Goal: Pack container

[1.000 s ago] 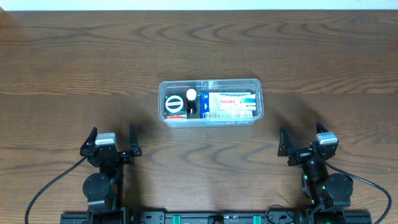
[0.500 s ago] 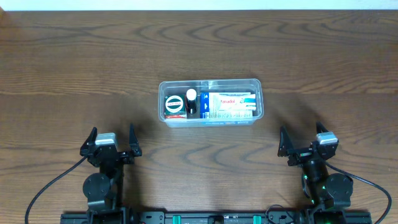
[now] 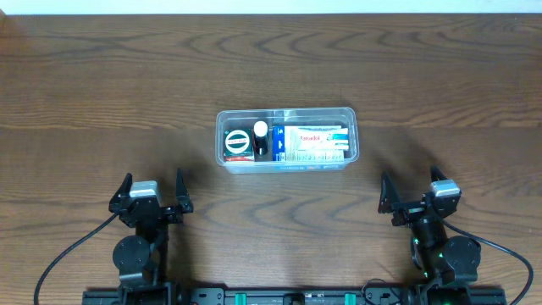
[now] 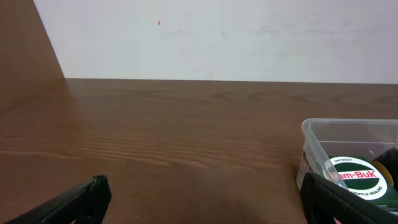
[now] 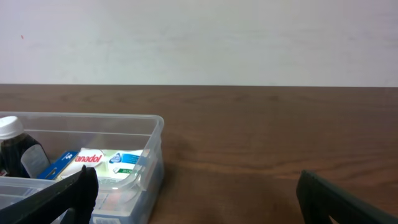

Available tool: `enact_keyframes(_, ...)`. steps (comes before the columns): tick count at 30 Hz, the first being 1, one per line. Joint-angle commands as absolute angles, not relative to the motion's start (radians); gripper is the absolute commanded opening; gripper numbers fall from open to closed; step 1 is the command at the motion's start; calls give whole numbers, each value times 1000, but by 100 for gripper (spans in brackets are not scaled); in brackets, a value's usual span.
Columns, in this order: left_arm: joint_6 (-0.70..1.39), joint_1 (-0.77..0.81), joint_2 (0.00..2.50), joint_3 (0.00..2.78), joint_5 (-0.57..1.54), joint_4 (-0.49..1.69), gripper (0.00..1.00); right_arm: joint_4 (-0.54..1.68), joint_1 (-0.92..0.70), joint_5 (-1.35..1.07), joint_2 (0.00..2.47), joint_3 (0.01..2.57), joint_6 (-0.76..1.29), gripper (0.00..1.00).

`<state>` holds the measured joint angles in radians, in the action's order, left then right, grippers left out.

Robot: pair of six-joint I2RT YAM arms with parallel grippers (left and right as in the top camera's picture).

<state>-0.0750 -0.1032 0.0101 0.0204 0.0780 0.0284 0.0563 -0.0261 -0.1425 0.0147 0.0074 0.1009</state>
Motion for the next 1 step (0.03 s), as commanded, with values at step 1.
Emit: enact_keyframes(1, -66, -108, 4, 4, 86, 63, 98, 60, -19, -147, 5, 6, 88, 99)
